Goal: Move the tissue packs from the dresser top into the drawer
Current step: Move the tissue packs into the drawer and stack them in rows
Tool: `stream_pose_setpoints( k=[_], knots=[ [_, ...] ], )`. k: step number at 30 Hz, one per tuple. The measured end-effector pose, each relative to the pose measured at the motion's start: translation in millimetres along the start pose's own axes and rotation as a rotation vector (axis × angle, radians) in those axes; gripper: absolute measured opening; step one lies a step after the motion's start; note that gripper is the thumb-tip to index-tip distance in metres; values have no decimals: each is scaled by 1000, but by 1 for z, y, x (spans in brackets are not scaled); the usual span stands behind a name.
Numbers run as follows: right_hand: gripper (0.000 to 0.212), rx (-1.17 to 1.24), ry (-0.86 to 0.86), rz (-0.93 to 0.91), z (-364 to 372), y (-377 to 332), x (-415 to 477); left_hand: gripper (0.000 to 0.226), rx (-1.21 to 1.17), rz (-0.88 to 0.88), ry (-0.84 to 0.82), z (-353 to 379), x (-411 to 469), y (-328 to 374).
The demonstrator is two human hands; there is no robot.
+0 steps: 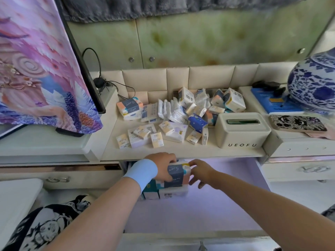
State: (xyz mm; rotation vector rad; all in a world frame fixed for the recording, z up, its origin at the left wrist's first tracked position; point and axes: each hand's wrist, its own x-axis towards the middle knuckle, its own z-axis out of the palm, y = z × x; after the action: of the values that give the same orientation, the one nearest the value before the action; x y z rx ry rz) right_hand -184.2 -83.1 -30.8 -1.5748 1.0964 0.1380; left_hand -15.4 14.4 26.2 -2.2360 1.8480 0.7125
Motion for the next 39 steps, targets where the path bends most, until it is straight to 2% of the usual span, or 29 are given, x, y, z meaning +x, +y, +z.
stream_pose_setpoints(
  k=[2,3,5,8,10,13,16,19,22,24,27,31,35,39],
  knots=[
    [37,251,-146,21,-17,5,-11,46,-44,32,41,1,7,17],
    [41,295,-194,34,-25,11,-15,43,-74,42,61,1,11,25],
    [48,227,-222,26,-36,22,-18,42,-136,60,88,4,18,40],
    [51,-74,-117,-28,-49,40,-16,42,-205,96,79,13,29,56],
    [47,-146,-30,-14,-56,54,-10,51,-234,113,89,21,37,62],
    [46,-133,78,62,-66,70,-3,64,-150,89,73,32,48,58],
    [44,-151,246,128,-69,79,6,70,140,49,-37,45,56,38],
    [47,-179,345,91,-64,84,22,86,266,14,-114,59,59,22],
    [60,66,324,165,-51,80,38,88,231,4,-119,67,61,16],
    [54,195,369,219,-43,75,47,87,221,12,-111,70,61,14],
    [42,206,431,228,-36,73,59,87,226,17,-102,71,62,12],
    [46,212,354,145,-33,64,57,86,284,24,-91,68,62,11],
    [32,58,370,128,-34,58,47,81,258,42,-79,59,60,12],
    [19,-219,367,237,-32,49,24,56,107,32,-19,36,55,20]
  ],
)
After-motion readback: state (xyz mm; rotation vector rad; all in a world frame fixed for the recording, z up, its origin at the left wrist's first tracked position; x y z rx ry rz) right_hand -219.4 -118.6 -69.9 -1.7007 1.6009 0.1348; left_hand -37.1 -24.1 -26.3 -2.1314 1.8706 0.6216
